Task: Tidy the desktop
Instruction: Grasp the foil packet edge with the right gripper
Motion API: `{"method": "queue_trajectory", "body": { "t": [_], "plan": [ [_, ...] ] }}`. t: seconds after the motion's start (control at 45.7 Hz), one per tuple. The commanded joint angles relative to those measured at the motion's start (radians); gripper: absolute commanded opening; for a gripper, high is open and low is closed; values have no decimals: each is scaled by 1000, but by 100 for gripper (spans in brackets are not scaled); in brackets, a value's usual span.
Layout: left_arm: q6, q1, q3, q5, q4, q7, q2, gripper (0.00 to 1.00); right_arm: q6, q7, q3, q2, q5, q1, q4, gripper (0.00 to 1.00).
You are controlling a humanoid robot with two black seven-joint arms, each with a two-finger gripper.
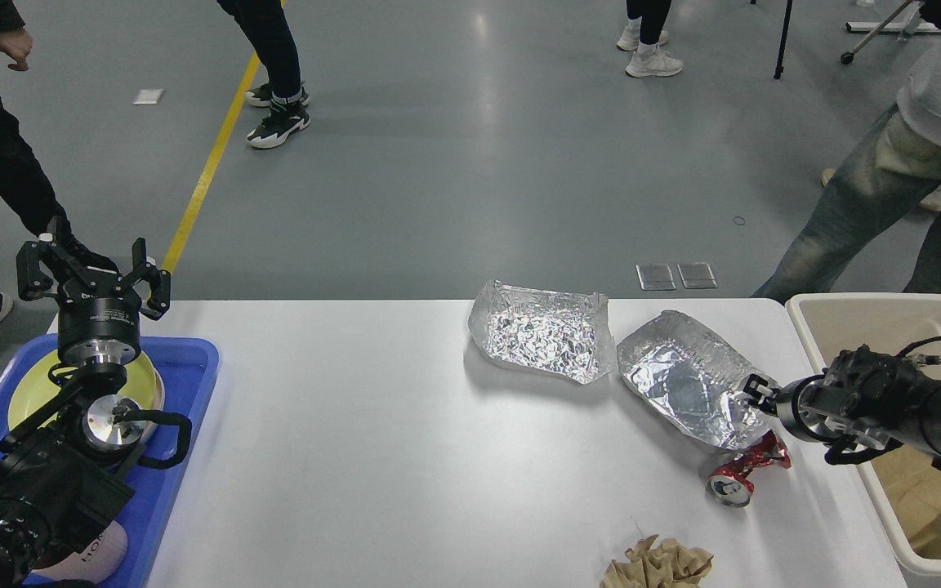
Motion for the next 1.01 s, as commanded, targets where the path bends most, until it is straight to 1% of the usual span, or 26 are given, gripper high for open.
{"method": "queue_trajectory", "body": {
  "t": [0.0, 0.088, 0.219, 0.285, 0.307, 0.416, 0.438, 0.526, 0.766, 0.876, 0.985],
  "plan": [
    [0, -1, 0, 0, 0, 0, 0, 96, -16, -2, 0, 18, -1, -4, 3, 27],
    [0, -1, 0, 0, 0, 0, 0, 96, -64, -2, 0, 25, -1, -3, 2, 20],
    [0, 0, 0, 0, 0, 0, 0, 96, -174, -2, 2, 30, 5, -3, 2, 19],
    [0, 0, -1, 0, -1, 0, 0, 96, -199, -5, 2, 30, 5, -4, 5, 18],
    [0, -1, -1, 0, -1, 0, 0, 96, -199, -5, 2, 30, 6, -4, 5, 17],
    [0, 0, 0, 0, -1, 0, 0, 96, -197, -5, 0, 30, 6, 0, 33, 1],
    [0, 0, 0, 0, 0, 0, 0, 96, -197, -5, 0, 28, 6, 3, 40, 0],
    [0, 0, -1, 0, 0, 0, 0, 96, -191, -5, -3, 22, 6, 12, 74, 0],
    [0, 0, 0, 0, 0, 0, 0, 96, -191, -5, -21, 1, 5, 45, 97, 0],
    [0, -1, 0, 0, 0, 0, 0, 96, -185, -5, -23, -74, 3, 103, 129, 0],
    [0, 0, -1, 0, 0, 0, 0, 96, -160, -5, -26, -179, 2, 218, 209, 0]
  ]
}}
